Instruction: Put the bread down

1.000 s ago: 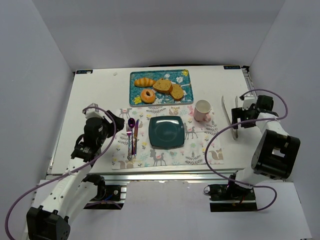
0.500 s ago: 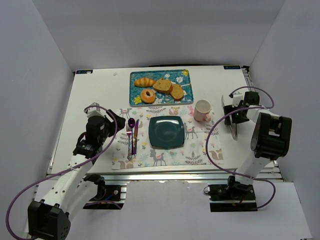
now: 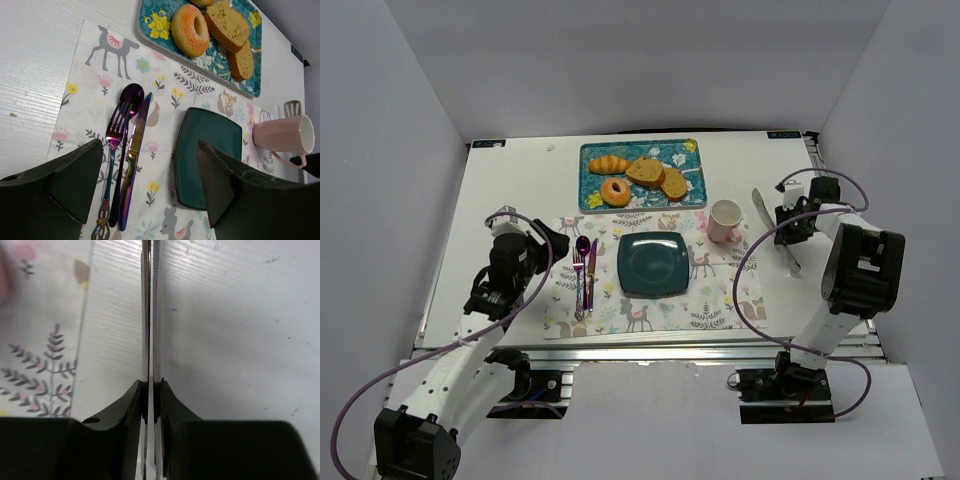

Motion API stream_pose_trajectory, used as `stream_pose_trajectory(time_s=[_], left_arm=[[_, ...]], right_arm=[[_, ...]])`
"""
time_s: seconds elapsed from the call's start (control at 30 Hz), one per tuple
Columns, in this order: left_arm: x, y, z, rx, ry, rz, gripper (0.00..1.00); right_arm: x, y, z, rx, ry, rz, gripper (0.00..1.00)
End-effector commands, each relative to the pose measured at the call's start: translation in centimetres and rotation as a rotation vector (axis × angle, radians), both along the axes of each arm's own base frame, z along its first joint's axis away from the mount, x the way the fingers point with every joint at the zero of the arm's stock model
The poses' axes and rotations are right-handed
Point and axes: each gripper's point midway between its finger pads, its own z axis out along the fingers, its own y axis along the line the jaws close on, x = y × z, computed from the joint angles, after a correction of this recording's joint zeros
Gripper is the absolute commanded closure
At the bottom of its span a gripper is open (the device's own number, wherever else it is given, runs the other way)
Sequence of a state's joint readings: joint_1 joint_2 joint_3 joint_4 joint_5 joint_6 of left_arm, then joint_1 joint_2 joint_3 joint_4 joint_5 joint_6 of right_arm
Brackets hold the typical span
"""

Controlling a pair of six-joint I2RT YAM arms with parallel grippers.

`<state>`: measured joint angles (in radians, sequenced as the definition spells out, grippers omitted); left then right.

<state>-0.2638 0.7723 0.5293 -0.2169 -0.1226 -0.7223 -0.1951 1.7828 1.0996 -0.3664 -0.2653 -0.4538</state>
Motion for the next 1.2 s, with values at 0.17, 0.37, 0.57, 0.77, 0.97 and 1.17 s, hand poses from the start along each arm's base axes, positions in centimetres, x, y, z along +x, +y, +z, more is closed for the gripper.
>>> stream_pose_trajectory(time_s=[0.17,0.37,0.57,0.77,0.97,1.17], left_arm=[[0.8,-0.5,0.7,-0.012,-0.013,-0.013,0.15],[1.1,-0.6,1.3,-0.012,-0.023,-0.018,0.15],[0.8,-0.3,1.6,-0.023,-0.035,-0.001,0.15],[0.2,0.1,1.5,-0.034,-0.040,0.021,0.15],[0.0,0.2,1.4,-0.044,-0.044,0.031,0.15],[0.2,0.1,1.5,-0.048,-0.046,0.027,0.15]], right_arm=[[5.9,5.6,18.2,0.104,-0.381,0.235,0.61],[6.4,13.8,22.7,0.097,-0.459,0.446,0.57],[6.1,21.4,22.3,0.030,-0.476,0.692,0.64],[5.2,28.0,19.7,-0.142,-0.488,0.892,0.66],[5.5,31.6,19.3,-0.088,-0.428,0.906,0.69],[5.0,34.1,17.0,0.044,-0.297,0.788,0.68]])
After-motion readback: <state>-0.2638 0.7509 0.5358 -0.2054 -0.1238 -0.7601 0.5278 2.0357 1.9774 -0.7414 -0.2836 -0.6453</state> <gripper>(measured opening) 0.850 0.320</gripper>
